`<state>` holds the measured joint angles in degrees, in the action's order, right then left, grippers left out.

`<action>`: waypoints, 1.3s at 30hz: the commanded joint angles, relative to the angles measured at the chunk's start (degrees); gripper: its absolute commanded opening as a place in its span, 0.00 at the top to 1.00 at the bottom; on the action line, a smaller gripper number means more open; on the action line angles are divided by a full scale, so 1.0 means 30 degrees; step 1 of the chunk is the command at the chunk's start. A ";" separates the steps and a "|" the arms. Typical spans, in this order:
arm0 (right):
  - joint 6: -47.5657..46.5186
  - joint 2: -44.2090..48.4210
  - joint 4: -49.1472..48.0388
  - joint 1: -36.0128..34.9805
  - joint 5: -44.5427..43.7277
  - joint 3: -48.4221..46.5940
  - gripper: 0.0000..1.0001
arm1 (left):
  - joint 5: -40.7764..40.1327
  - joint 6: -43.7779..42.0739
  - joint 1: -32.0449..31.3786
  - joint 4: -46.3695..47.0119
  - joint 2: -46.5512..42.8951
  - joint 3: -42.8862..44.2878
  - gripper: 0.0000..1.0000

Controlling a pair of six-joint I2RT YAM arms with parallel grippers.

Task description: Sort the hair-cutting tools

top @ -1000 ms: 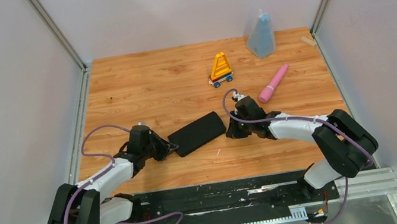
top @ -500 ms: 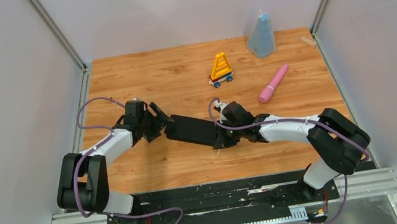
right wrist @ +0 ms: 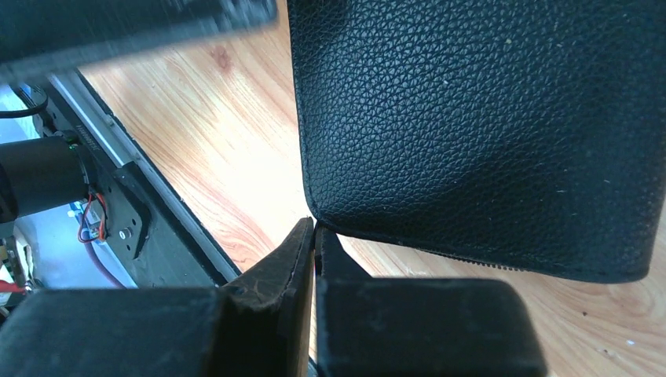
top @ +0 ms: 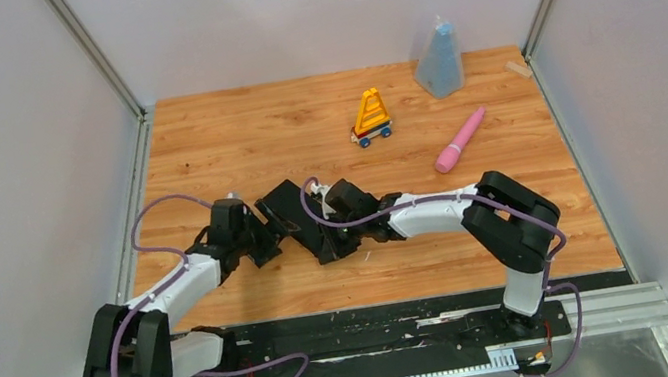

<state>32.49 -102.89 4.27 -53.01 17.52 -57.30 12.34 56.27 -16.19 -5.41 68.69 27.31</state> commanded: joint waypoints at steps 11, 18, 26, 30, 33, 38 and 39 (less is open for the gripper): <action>0.0030 -0.0213 -0.1000 -0.0275 0.0152 -0.0196 1.00 | 0.0687 0.3923 -0.3594 0.5990 0.3380 -0.1222 0.53; -0.0605 0.1438 -0.0159 -0.0259 -0.0048 0.1839 1.00 | -0.0729 0.3403 -0.3223 0.4376 0.3364 -0.1122 1.00; -0.0004 0.4942 0.0546 0.1562 -0.3061 0.6597 1.00 | -0.0406 0.1674 -0.1774 0.2694 0.2976 -0.0877 1.00; 0.0867 0.6239 0.0241 0.4831 -0.3350 0.7906 1.00 | 0.0439 0.0117 -0.1783 0.1929 0.3028 -0.0208 1.00; 0.1247 0.6974 -0.0250 0.6956 -0.3075 0.8420 1.00 | 0.1614 -0.0862 -0.1767 0.1172 0.2940 0.0152 1.00; 0.0570 0.7181 -0.0412 0.8142 -0.2372 0.8017 1.00 | 0.4035 -0.2618 -0.1776 0.0739 0.3082 0.0297 1.00; 0.0319 0.7100 -0.0478 0.8149 -0.1978 0.7885 1.00 | 0.4268 -0.2748 -0.1781 0.0776 0.3243 0.0300 1.00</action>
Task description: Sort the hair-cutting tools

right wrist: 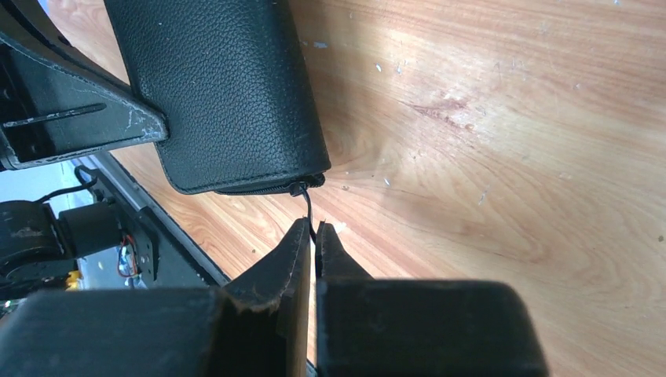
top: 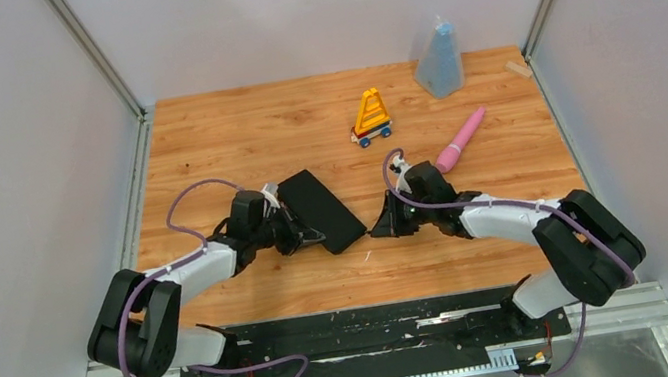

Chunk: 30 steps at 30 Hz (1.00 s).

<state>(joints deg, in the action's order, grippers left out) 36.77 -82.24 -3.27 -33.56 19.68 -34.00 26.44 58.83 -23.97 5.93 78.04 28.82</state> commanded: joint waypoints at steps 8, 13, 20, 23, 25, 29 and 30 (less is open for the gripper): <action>-0.1772 0.1993 0.2132 0.1657 -0.1846 0.0405 0.87 | 0.0664 -0.4321 0.0749 -0.2567 0.1043 0.0255 1.00; -0.1909 0.5234 0.4469 0.1666 -0.3487 -0.0319 0.40 | 0.0919 -0.4799 0.0163 -0.2583 0.1607 0.1353 1.00; -0.2459 1.0166 0.7564 0.1665 -0.8527 -0.1441 0.26 | -0.0857 -0.5702 -0.0071 -0.4891 0.0262 0.1979 0.38; -0.2874 1.2438 0.8541 0.1666 -1.0743 -0.1899 0.22 | -0.3283 -0.6565 -0.0068 -0.7164 -0.2397 0.2725 0.04; -0.3034 1.3910 0.8827 0.1666 -1.1692 -0.2084 0.12 | -0.5059 -0.7564 -0.0061 -0.9729 -0.4260 0.3533 0.01; -0.3687 1.6268 0.9407 0.1664 -1.3639 -0.2732 0.00 | -0.8790 -0.9954 -0.0068 -1.3278 -0.8077 0.5807 0.00; -0.3943 1.6914 0.9512 0.1666 -1.4250 -0.2843 0.00 | -1.0183 -1.0241 -0.0068 -1.3780 -0.9217 0.6201 0.00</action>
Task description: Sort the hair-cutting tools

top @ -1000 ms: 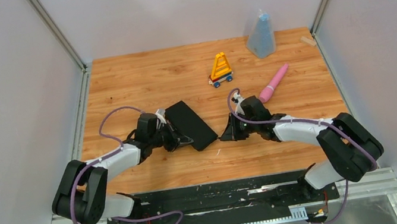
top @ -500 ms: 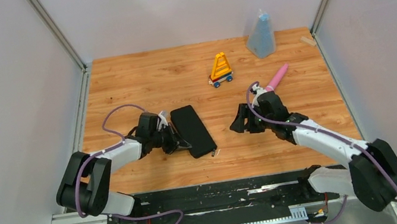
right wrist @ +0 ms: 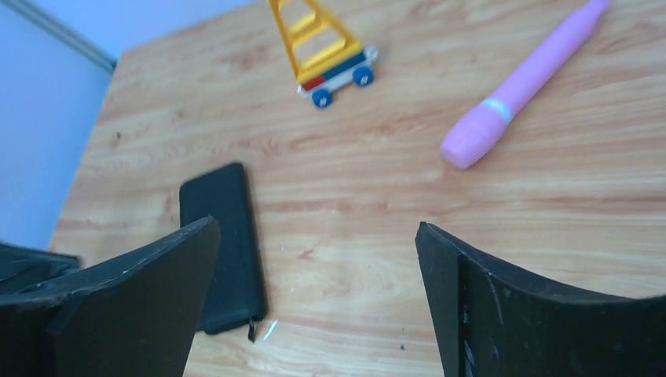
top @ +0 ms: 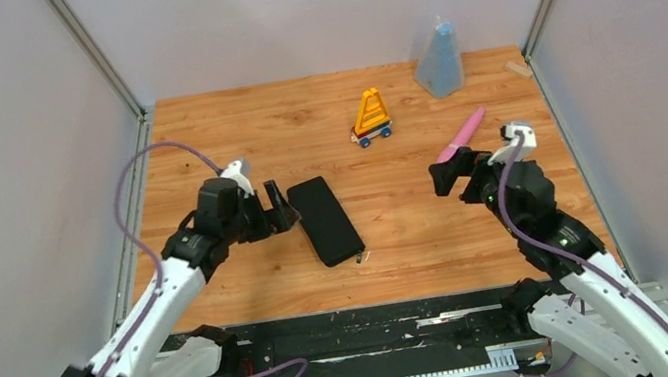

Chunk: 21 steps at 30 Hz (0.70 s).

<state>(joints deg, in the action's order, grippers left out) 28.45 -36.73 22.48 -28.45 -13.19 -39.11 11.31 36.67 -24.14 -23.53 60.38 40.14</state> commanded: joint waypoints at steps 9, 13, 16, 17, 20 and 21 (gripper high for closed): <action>-0.4712 0.4986 0.1099 -0.0043 -0.8632 -0.1146 0.00 | -1.2836 -0.7535 -0.0010 -0.6143 -0.8430 0.5927 0.00; -0.5255 0.6243 0.0827 -0.0054 -1.0253 -0.0160 0.00 | -1.4735 -0.9346 -0.0010 -0.4687 -1.1204 0.5256 0.00; -0.4848 0.7618 -0.0073 -0.0043 -1.0607 0.1058 0.00 | -1.5396 -1.0325 0.0005 -0.2943 -1.2770 0.3835 0.00; -0.5071 0.8084 -0.0553 -0.0040 -1.0593 0.1370 0.00 | -1.5642 -1.0468 -0.0006 -0.2618 -1.3402 0.3038 0.00; -0.5321 0.9222 -0.1594 -0.0042 -1.0726 0.1985 0.00 | -1.5857 -1.0773 -0.0006 -0.1205 -1.4579 0.1375 0.00; -0.5359 0.9467 -0.1834 -0.0025 -1.0732 0.2233 0.00 | -1.5764 -1.0809 -0.0009 -0.1105 -1.4982 0.1009 0.00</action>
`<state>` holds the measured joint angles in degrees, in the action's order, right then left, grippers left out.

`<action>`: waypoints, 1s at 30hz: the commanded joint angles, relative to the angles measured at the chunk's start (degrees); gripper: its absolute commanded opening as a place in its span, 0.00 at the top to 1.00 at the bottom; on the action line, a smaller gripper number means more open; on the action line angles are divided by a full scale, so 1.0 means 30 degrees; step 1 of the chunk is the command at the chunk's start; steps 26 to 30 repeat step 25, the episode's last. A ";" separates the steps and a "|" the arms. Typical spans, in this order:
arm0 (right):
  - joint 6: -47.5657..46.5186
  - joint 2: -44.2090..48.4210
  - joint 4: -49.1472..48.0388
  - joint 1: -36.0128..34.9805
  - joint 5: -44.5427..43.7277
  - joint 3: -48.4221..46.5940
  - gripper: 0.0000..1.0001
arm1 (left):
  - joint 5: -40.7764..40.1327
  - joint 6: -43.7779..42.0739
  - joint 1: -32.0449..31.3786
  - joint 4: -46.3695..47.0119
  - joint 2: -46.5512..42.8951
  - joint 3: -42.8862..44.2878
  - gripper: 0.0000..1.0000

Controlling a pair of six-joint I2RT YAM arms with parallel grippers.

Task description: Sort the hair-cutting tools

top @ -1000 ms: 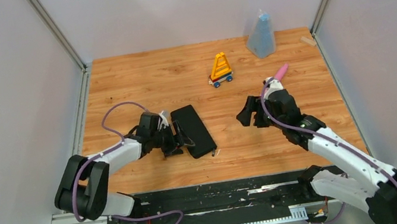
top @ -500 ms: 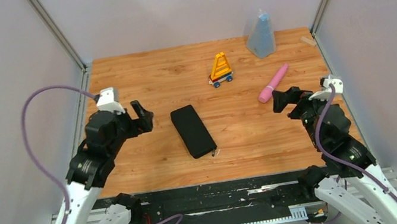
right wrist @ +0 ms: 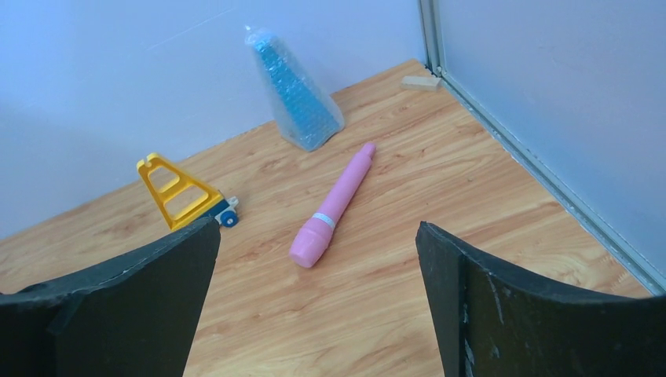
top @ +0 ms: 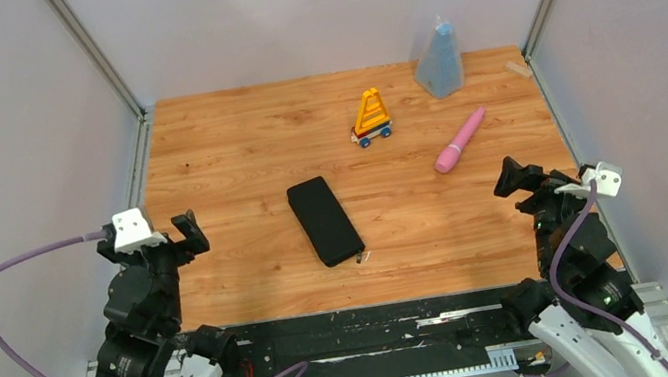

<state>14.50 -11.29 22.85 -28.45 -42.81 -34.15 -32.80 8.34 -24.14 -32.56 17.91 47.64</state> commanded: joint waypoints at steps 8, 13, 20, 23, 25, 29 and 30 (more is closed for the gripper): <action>-0.1496 0.0435 -0.2812 0.0967 -0.0056 0.1247 0.00 | -0.1322 -0.1441 -0.0009 0.2402 -0.2377 -0.2279 0.00; -0.1298 0.0277 -0.2881 0.1900 0.0676 0.1354 0.00 | -0.1900 -0.1602 0.0066 0.2852 -0.2782 -0.2497 0.00; -0.1231 0.0298 -0.3010 0.2720 0.1481 0.1536 0.00 | -0.1850 -0.1693 0.0323 0.3105 -0.3114 -0.2644 0.00; -0.1209 0.0456 -0.3017 0.2794 0.1571 0.1591 0.00 | -0.1766 -0.1695 0.0367 0.3117 -0.3398 -0.2700 0.00; -0.1229 0.0580 -0.3110 0.2829 0.1595 0.1705 0.00 | -0.1737 -0.1717 0.0371 0.3055 -0.3653 -0.2744 0.00; -0.1229 0.0580 -0.3110 0.2829 0.1595 0.1705 0.00 | -0.1737 -0.1717 0.0371 0.3055 -0.3653 -0.2744 0.00; -0.1229 0.0580 -0.3110 0.2829 0.1595 0.1705 0.00 | -0.1737 -0.1717 0.0371 0.3055 -0.3653 -0.2744 0.00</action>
